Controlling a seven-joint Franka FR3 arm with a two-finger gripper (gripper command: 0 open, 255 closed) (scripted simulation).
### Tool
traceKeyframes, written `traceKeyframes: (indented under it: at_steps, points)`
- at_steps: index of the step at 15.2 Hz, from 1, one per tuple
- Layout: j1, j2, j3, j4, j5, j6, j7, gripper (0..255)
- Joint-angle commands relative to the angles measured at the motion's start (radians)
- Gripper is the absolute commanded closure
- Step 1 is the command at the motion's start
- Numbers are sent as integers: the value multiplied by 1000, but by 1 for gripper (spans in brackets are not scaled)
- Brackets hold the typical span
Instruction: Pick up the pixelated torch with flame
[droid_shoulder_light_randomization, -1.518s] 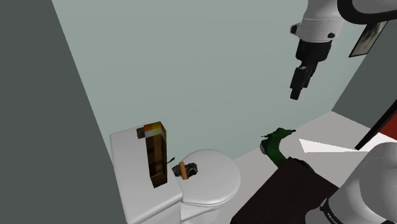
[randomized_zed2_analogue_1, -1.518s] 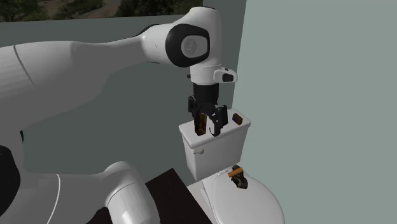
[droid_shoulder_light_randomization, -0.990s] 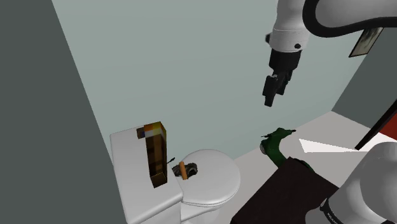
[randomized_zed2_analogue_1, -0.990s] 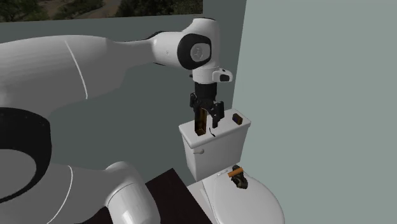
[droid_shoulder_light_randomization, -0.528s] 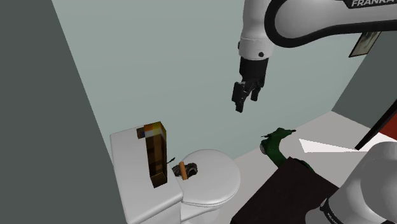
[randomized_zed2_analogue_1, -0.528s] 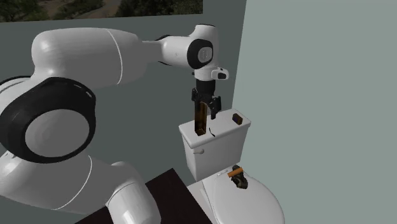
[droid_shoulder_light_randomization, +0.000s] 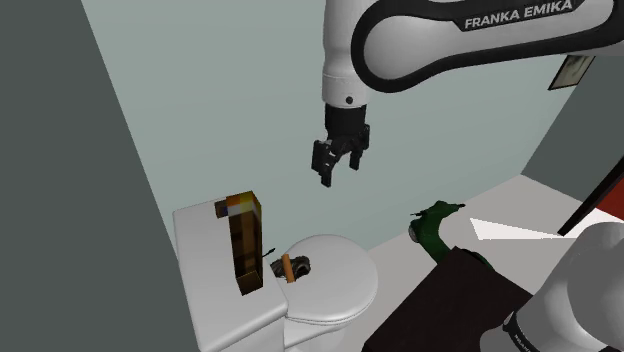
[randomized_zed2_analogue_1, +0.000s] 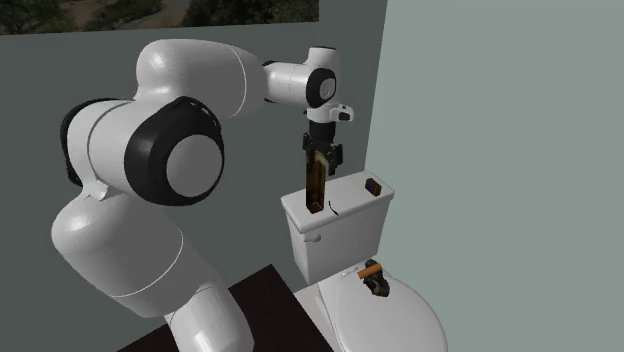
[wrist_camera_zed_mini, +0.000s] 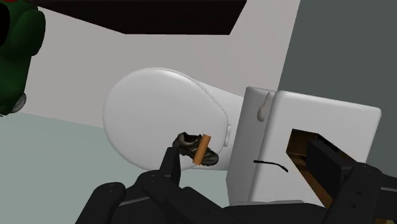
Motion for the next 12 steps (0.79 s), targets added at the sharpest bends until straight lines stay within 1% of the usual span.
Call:
traceKeyframes:
  at_steps: [1,7,12]
  points:
    - [7,73,22,49,-12,27,40,0]
    - [45,297,67,245,-73,58,156,0]
    - [105,498,81,457,-140,47,241,0]
